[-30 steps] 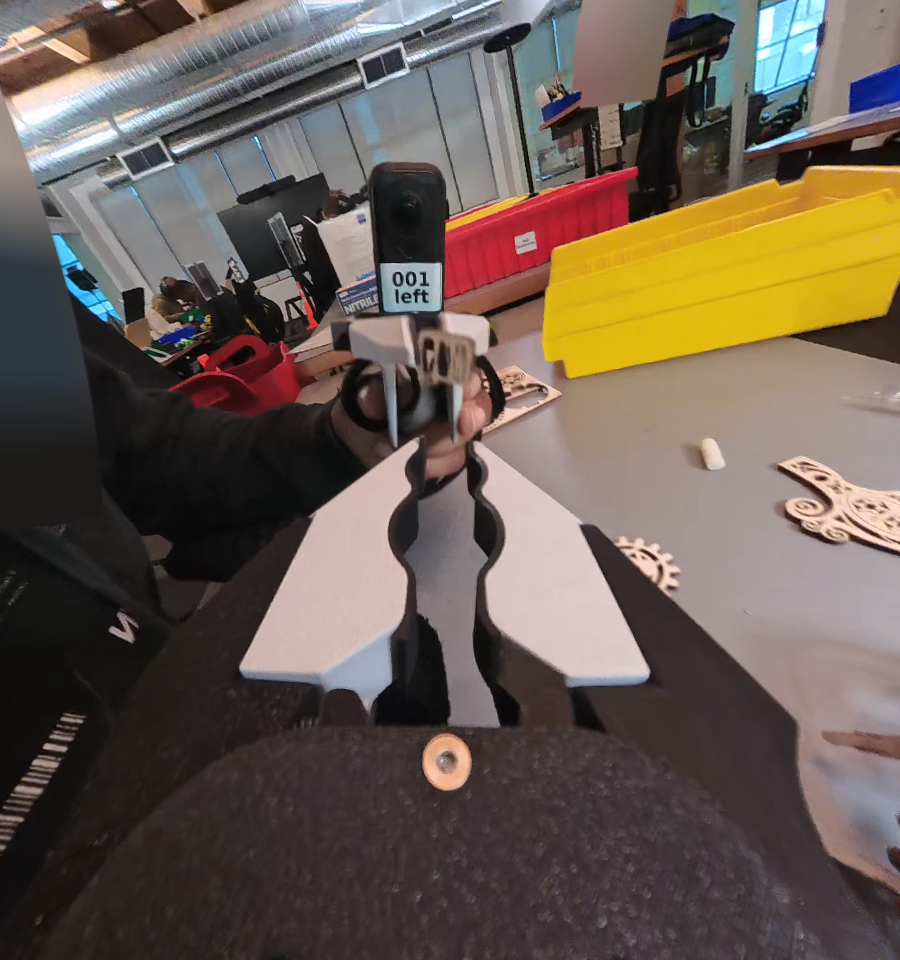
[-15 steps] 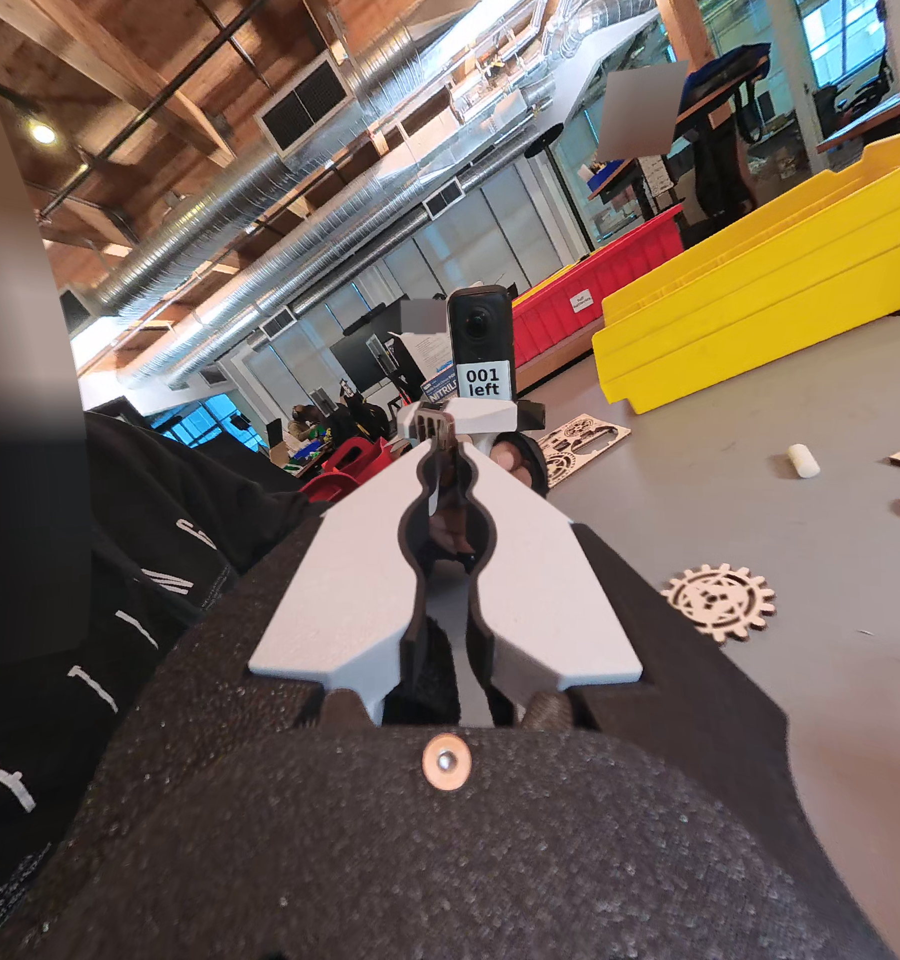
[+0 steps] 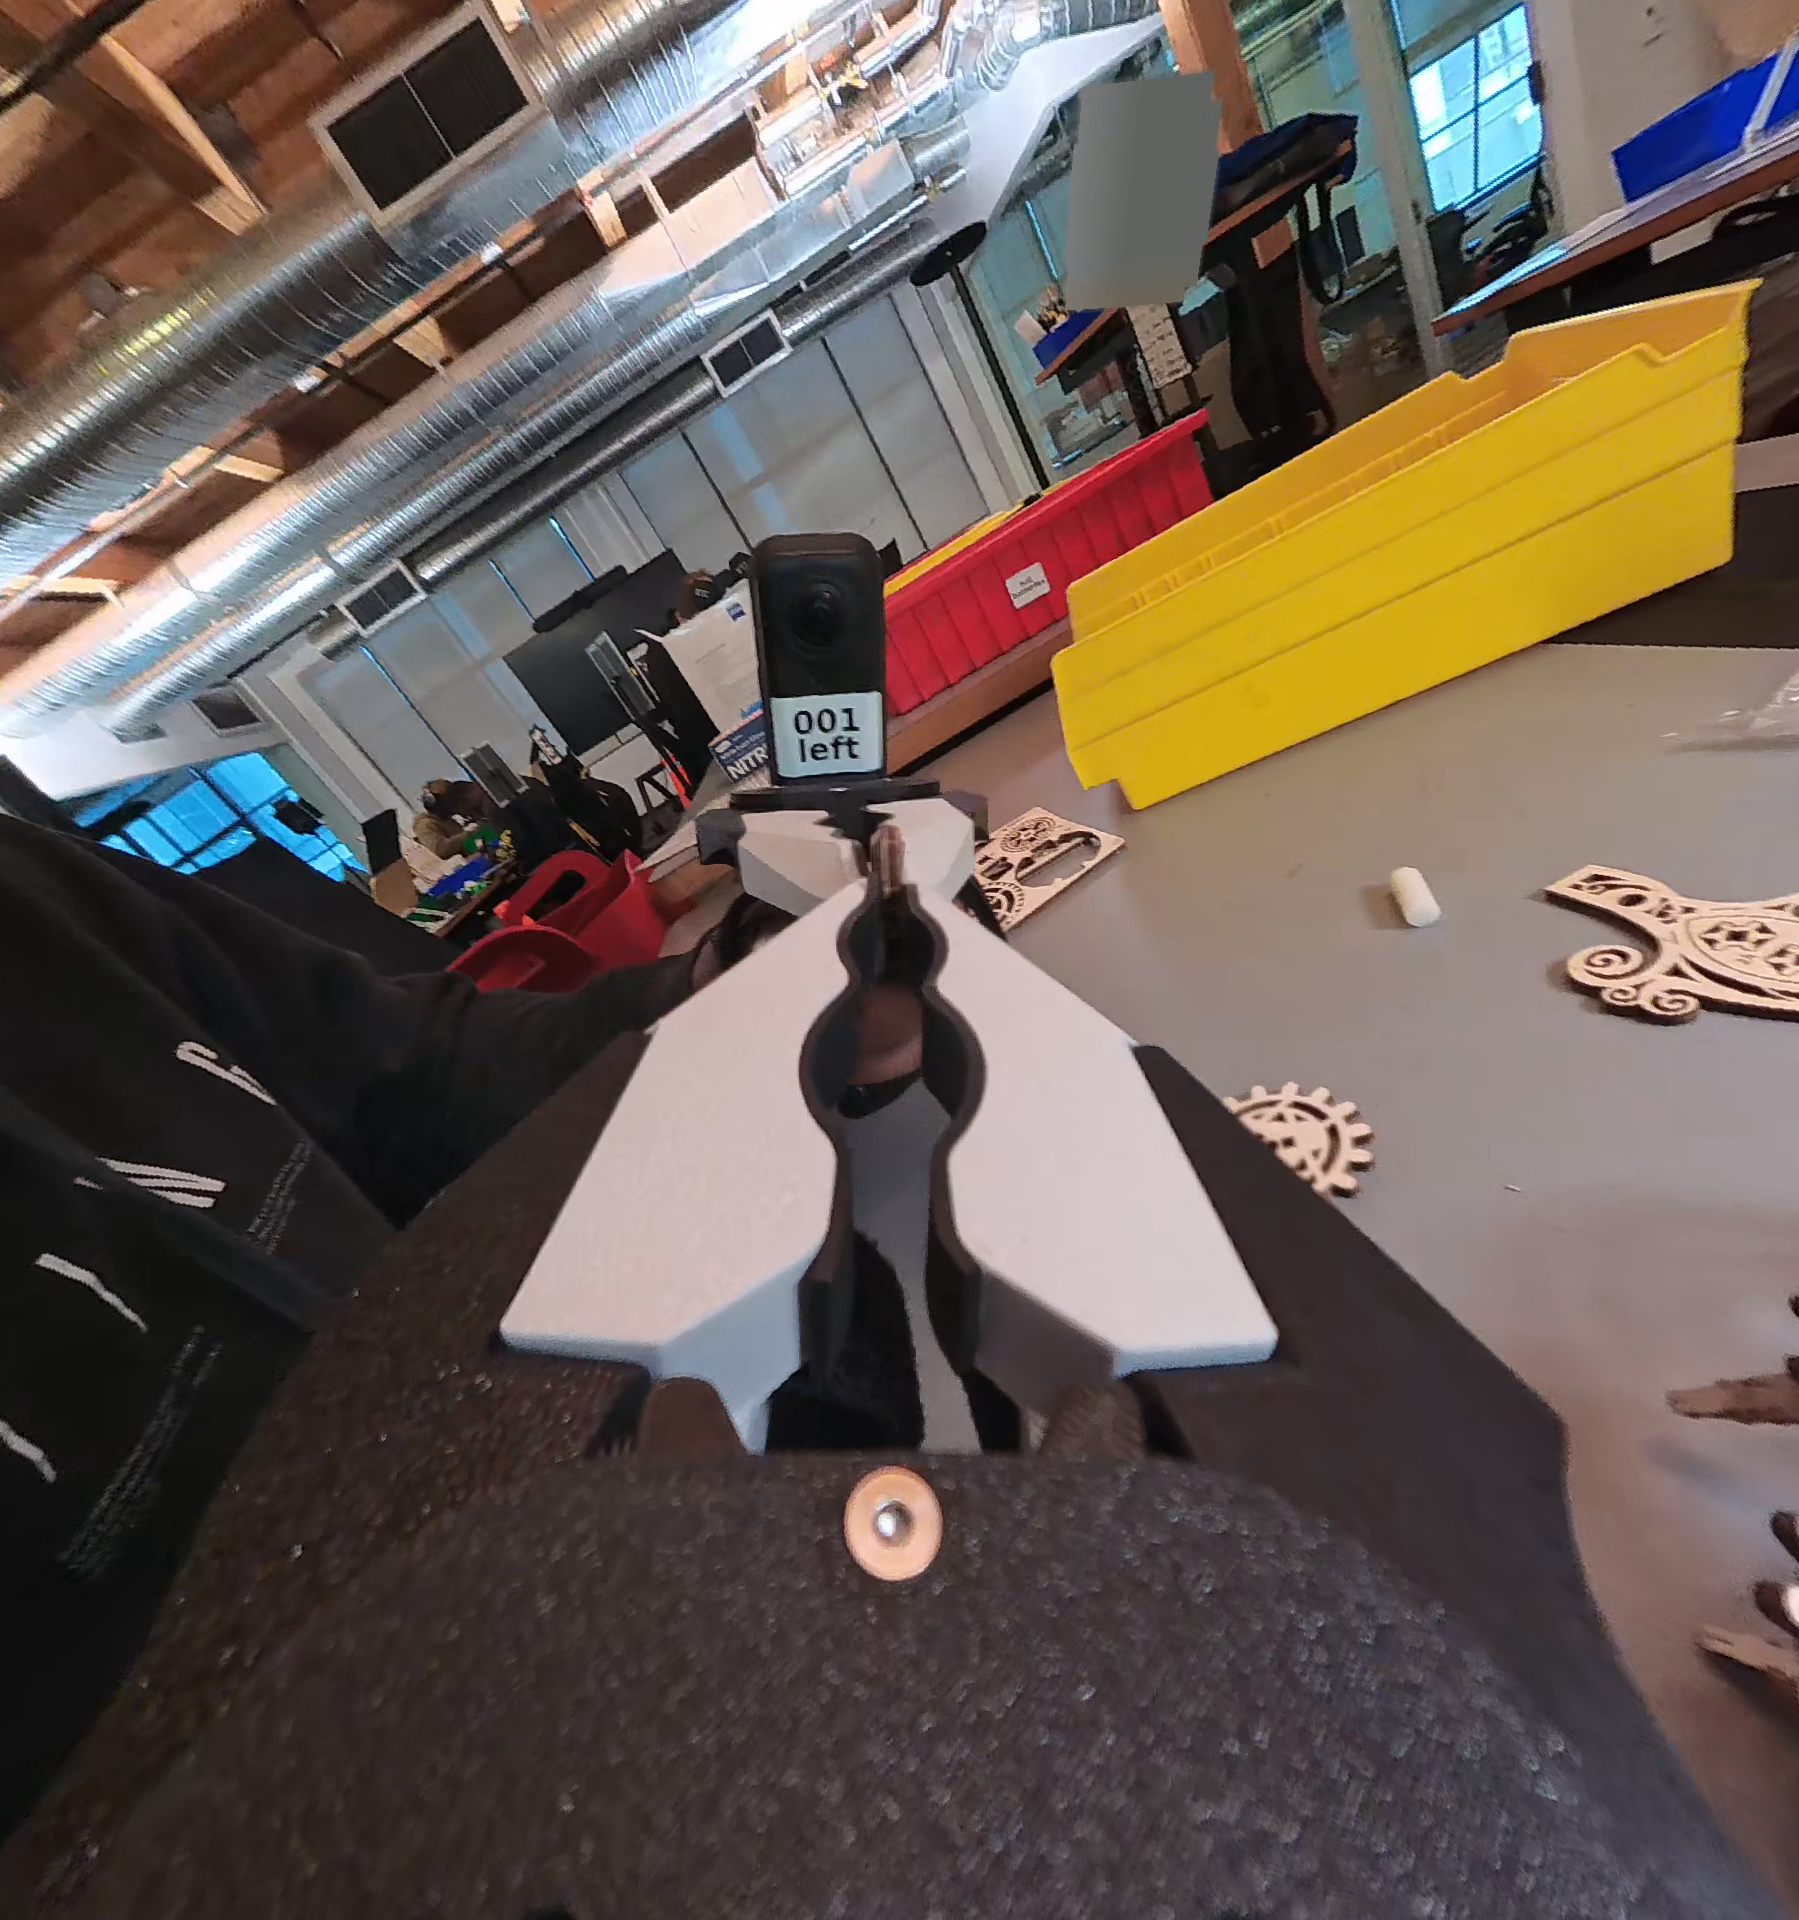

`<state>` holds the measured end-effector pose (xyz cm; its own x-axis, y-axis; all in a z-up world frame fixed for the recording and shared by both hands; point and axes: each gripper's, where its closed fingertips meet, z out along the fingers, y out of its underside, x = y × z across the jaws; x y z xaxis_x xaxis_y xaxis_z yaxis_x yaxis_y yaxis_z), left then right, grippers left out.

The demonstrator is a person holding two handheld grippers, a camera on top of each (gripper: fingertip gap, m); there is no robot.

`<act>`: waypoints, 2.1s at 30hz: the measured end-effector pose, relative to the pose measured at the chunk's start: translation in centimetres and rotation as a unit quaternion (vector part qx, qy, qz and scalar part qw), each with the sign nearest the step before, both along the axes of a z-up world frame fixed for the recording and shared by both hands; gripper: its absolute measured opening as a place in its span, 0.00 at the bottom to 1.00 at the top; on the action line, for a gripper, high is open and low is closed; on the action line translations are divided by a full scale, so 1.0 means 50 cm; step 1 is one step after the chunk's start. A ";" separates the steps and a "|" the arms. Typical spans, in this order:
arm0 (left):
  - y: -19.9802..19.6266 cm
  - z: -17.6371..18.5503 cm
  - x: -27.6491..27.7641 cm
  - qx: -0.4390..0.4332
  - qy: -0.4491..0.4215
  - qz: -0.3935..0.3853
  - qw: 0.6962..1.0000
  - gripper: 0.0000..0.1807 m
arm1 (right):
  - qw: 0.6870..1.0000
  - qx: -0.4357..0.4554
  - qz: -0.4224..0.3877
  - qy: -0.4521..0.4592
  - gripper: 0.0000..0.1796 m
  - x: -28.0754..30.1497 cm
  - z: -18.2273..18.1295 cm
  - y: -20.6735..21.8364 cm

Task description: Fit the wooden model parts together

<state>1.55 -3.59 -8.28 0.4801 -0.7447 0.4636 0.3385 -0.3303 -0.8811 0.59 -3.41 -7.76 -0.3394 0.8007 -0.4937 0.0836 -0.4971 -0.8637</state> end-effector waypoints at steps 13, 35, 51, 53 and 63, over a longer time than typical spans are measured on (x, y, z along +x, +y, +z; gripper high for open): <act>0.015 -0.045 -0.002 0.012 0.190 0.082 0.978 0.01 | 0.995 0.056 -0.040 -0.068 0.01 -0.006 -0.041 0.018; 0.014 -0.061 0.001 0.029 0.245 0.064 0.967 0.01 | 0.985 0.153 -0.022 -0.071 0.02 0.000 -0.054 0.014; 0.004 -0.063 0.015 -0.003 0.169 0.016 0.986 0.01 | 0.980 0.190 0.008 -0.063 0.03 0.008 -0.063 0.001; 0.001 -0.060 0.017 -0.005 0.157 0.009 0.988 0.01 | 0.975 0.216 0.008 -0.052 0.02 0.012 -0.059 -0.002; -0.014 -0.020 0.015 -0.099 -0.083 -0.095 0.987 0.18 | 0.857 0.508 -0.073 0.039 0.02 0.026 -0.040 -0.011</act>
